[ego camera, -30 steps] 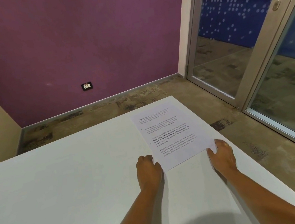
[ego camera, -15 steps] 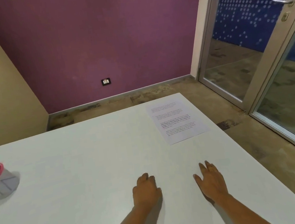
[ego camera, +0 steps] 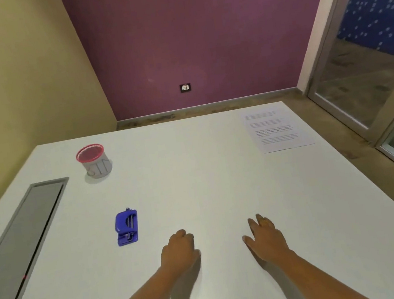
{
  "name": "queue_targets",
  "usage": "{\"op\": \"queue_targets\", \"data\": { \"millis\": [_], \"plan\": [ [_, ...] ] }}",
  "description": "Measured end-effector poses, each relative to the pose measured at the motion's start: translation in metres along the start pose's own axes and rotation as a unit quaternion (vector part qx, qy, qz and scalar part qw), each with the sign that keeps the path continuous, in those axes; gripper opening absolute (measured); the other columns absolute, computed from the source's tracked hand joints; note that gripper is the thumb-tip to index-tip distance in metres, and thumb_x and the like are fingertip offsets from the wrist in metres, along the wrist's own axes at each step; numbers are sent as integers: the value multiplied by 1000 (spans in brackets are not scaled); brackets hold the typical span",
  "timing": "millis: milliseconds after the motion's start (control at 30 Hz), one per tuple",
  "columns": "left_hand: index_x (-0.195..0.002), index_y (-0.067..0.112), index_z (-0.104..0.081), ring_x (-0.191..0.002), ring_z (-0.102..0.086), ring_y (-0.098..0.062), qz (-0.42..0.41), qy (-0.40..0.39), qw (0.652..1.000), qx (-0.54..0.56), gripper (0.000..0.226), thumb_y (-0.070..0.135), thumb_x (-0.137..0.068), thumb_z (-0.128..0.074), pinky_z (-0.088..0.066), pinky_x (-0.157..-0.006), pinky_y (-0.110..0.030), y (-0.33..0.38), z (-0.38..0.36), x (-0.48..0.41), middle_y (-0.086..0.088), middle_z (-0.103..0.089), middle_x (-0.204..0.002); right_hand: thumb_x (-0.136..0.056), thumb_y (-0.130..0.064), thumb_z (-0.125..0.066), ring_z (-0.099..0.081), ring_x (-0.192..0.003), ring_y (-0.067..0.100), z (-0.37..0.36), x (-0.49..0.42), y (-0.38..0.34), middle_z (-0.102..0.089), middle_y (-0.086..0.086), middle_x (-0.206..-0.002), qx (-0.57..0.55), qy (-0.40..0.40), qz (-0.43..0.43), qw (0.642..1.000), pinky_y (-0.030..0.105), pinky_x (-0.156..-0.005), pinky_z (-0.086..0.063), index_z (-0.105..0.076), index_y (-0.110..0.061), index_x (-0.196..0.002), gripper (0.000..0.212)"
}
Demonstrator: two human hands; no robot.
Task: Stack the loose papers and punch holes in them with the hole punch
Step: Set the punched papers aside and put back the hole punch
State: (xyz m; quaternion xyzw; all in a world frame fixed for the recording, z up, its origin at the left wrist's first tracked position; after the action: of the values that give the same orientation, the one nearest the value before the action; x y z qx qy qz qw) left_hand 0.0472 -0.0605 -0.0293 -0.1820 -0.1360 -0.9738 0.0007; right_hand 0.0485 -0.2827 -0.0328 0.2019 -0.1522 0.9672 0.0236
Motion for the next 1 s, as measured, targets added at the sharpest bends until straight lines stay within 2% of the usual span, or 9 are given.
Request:
{"op": "queue_targets", "data": {
  "millis": [200, 333, 400, 500, 633, 733, 867, 933, 1000],
  "plan": [
    [-121, 11, -52, -125, -41, -19, 54, 0, 998, 37, 42, 33, -86, -52, -41, -93, -33, -67, -1, 50, 0, -43, -132, -95, -43, -38, -4, -146, 22, -27, 28, -63, -6, 5, -158, 9, -42, 54, 998, 41, -115, -22, -20, -20, -147, 60],
    [-73, 16, -50, -100, -53, -21, 92, 8, 988, 120, 17, 30, -82, -55, -46, -84, -32, -107, 12, 65, 2, -48, -91, -94, -43, -39, -5, -146, 22, -39, 38, -96, -7, 5, -158, 19, -56, 74, 996, 41, -114, -25, -21, -20, -146, 60],
    [-80, 23, -57, -100, -54, -21, 115, 41, 976, 183, 6, 26, -84, -56, -42, -85, -29, -125, 27, 67, 0, -55, -97, -94, -44, -39, -6, -146, 22, -43, 42, -109, -8, 6, -158, 25, -62, 80, 995, 40, -113, -26, -23, -19, -146, 59],
    [-106, 8, -65, -104, -58, -24, 166, 105, 937, 290, 25, 22, -86, -58, -38, -81, -25, -149, 49, 65, -7, -63, -104, -94, -44, -40, -7, -146, 21, -47, 44, -126, -9, 6, -158, 25, -68, 83, 994, 40, -112, -27, -25, -18, -145, 59],
    [-73, 7, -61, -63, -54, -26, 233, 141, 851, 450, 13, 14, -84, -60, -46, -59, -27, -178, 67, 57, -10, -58, -66, -94, -43, -41, -4, -146, 21, -51, 46, -139, -8, 6, -158, 6, -73, 76, 994, 40, -113, -26, -25, -18, -145, 59],
    [-60, 12, -51, -53, -48, -23, 242, 141, 841, 462, 26, 8, -84, -59, -46, -59, -29, -191, 76, 39, -12, -55, -67, -93, -43, -42, -4, -146, 21, -54, 46, -141, -9, 6, -158, -12, -64, 63, 996, 40, -112, -27, -28, -17, -142, 57],
    [-91, -2, -65, -75, -61, -34, 229, 143, 850, 453, 16, 12, -84, -61, -52, -88, -45, -190, 82, 10, -20, -64, -90, -94, -43, -42, -5, -146, 21, -57, 45, -143, -10, 6, -158, -22, -40, 48, 998, 39, -114, -25, -27, -20, -144, 58],
    [-111, -4, -62, -101, -62, -36, 222, 140, 864, 430, 32, 15, -85, -60, -48, -94, -40, -183, 83, 1, -21, -66, -110, -94, -42, -43, -5, -146, 20, -59, 46, -143, -10, 5, -158, -13, -32, 44, 998, 38, -114, -25, -24, -21, -145, 59],
    [-115, -3, -60, -105, -59, -34, 217, 136, 867, 427, 33, 13, -86, -59, -45, -88, -33, -175, 84, -4, -18, -64, -113, -94, -42, -43, -5, -146, 20, -60, 46, -143, -9, 4, -158, 5, -28, 42, 999, 38, -114, -25, -22, -23, -146, 59]
  ]
}}
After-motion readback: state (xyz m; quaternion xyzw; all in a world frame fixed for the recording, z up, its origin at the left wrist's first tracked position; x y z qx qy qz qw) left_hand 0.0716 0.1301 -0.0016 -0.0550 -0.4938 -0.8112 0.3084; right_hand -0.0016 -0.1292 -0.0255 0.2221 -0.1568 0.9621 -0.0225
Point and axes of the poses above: each hand's wrist, its own x-axis away from the middle knuckle, its own z-axis out of the back of the hand, y = z × x, the point moved 5 cm from there along -x, towards the middle knuckle
